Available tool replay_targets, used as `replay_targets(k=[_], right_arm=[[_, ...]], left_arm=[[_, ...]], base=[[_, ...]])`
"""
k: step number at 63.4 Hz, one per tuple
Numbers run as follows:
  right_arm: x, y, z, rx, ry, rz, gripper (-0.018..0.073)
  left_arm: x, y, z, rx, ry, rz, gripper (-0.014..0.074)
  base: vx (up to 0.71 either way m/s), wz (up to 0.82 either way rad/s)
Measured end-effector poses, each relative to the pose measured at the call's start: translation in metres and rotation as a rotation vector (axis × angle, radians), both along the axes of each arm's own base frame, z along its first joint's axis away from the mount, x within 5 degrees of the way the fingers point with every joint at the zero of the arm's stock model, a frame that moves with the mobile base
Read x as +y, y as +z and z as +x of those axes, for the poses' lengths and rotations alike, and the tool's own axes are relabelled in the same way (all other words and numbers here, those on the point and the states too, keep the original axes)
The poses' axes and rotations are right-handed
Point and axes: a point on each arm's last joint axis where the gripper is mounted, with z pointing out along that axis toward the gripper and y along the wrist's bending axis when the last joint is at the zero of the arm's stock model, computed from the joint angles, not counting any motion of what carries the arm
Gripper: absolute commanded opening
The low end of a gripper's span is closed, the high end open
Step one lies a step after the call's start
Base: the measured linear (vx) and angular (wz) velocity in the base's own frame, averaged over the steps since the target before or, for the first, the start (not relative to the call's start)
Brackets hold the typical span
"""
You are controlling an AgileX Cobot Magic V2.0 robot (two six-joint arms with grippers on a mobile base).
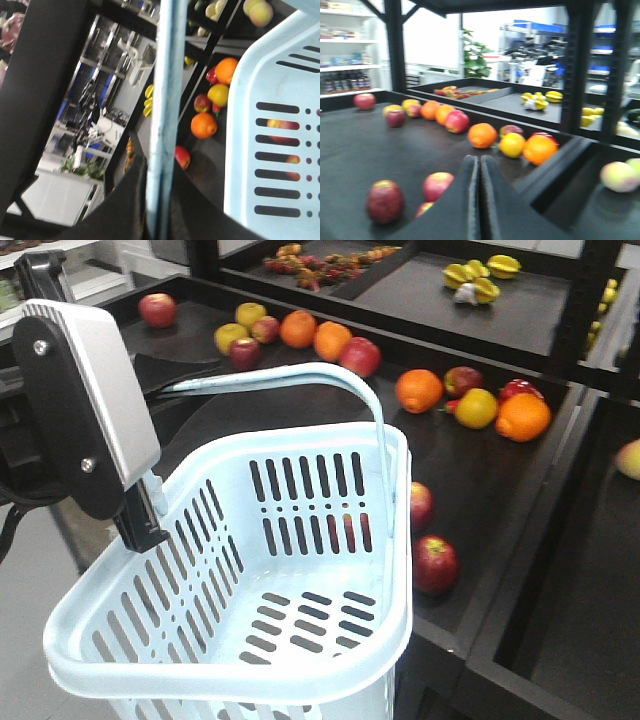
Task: Pick three apples into basket with both arms
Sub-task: 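Turn the base away from the fruit tables holding the basket aloft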
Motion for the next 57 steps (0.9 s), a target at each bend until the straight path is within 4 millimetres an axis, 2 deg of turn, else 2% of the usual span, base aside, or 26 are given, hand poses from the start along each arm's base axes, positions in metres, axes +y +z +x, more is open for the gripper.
replay_targets(k=[57], right_arm=[[0.0000, 0.0000, 0.0000, 0.000, 0.000, 0.000, -0.0009]], left_arm=[[0.0002, 0.0003, -0.0003, -0.001, 0.000, 0.000, -0.0008]], base=[[-0.06, 0.44]])
